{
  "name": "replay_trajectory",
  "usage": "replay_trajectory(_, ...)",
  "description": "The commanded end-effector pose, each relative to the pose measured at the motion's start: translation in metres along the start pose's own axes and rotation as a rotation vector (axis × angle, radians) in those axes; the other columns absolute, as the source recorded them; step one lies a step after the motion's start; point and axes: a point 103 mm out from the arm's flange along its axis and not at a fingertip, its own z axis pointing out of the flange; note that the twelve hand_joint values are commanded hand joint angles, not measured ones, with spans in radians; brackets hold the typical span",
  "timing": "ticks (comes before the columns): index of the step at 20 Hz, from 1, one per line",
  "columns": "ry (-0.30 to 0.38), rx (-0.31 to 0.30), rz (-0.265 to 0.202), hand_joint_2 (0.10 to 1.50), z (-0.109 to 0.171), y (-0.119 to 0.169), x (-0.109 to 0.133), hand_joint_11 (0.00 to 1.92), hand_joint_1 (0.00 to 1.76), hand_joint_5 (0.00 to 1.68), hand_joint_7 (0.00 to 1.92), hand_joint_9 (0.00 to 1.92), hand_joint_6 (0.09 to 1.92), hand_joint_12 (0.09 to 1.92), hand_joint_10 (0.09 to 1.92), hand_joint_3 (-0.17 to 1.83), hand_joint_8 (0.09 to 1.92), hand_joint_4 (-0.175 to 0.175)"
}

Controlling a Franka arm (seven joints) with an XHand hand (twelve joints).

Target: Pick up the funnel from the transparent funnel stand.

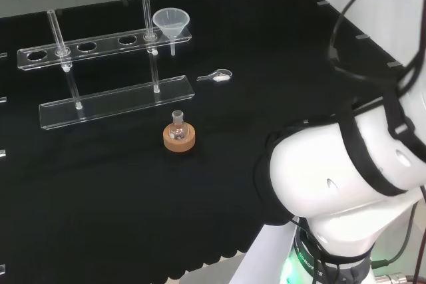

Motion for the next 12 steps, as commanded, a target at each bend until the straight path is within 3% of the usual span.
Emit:
replay_trajectory(1,-0.056,0.039,-0.060,1.13,0.012,0.057,0.024,0.01,0.00,0.19,0.00,0.38,0.09,1.38,0.09,0.37,0.37,-0.001)
replay_trajectory(7,-0.047,0.099,-0.067,1.09,0.037,0.076,0.042,0.00,0.09,0.17,0.00,0.37,0.09,1.39,0.09,0.33,0.36,-0.008)
replay_trajectory(12,-0.050,0.132,-0.074,1.02,0.052,0.088,0.055,0.00,0.30,0.16,0.00,0.38,0.09,1.40,0.09,0.28,0.36,-0.011)
